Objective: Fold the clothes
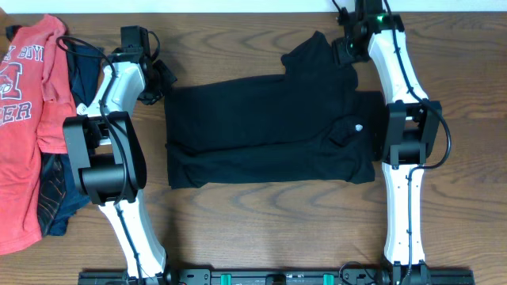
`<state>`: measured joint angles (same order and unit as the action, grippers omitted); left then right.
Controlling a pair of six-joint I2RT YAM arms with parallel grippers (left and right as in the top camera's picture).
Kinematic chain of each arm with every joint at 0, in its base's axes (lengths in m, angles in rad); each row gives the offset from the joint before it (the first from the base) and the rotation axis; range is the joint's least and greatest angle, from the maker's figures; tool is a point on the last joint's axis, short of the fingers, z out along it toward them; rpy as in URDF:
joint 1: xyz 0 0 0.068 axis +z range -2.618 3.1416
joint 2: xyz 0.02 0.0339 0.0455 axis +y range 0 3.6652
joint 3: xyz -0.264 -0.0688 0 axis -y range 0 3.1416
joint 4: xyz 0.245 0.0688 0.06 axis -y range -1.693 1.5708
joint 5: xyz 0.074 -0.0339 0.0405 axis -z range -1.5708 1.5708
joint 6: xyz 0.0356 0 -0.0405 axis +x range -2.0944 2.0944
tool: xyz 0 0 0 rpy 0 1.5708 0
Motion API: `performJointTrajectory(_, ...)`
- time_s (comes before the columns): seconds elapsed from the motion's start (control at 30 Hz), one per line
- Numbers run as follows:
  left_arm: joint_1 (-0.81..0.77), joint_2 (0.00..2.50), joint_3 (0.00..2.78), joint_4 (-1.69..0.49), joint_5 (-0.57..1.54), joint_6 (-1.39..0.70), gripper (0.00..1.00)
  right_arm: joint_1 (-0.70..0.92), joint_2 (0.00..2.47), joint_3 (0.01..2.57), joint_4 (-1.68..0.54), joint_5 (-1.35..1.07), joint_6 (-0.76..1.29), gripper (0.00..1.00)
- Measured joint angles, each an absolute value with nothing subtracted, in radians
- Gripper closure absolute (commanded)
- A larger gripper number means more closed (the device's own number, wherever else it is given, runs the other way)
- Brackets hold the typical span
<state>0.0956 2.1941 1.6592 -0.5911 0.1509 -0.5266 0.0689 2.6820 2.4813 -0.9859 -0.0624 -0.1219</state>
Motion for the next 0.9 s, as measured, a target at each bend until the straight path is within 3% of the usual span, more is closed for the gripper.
performJointTrajectory(0.23, 0.095, 2.194, 1.659, -0.591, 0.151, -0.527, 0.94, 0.066, 2.667, 2.403, -0.891, -0.099, -0.125, 0.37)
performJointTrajectory(0.37, 0.095, 2.194, 1.659, -0.589, 0.151, -0.527, 0.94, 0.066, 2.666, 2.395, -0.870, -0.105, -0.130, 0.49)
performJointTrajectory(0.5, 0.095, 2.194, 1.659, -0.587, 0.151, -0.527, 0.95, 0.066, 2.666, 2.393, -0.864, -0.121, -0.126, 0.67)
performJointTrajectory(0.63, 0.095, 2.194, 1.659, -0.587, 0.151, -0.527, 0.94, 0.067, 2.666, 2.384, -0.845, -0.150, -0.120, 0.71)
performJointTrajectory(0.77, 0.095, 2.194, 1.659, -0.587, 0.151, -0.527, 0.94, 0.067, 2.659, 2.361, -0.818, -0.165, -0.124, 0.97)
performJointTrajectory(0.9, 0.094, 2.194, 1.659, -0.588, 0.151, -0.527, 0.94, 0.072, 2.649, 2.338, -0.806, -0.176, -0.113, 0.99)
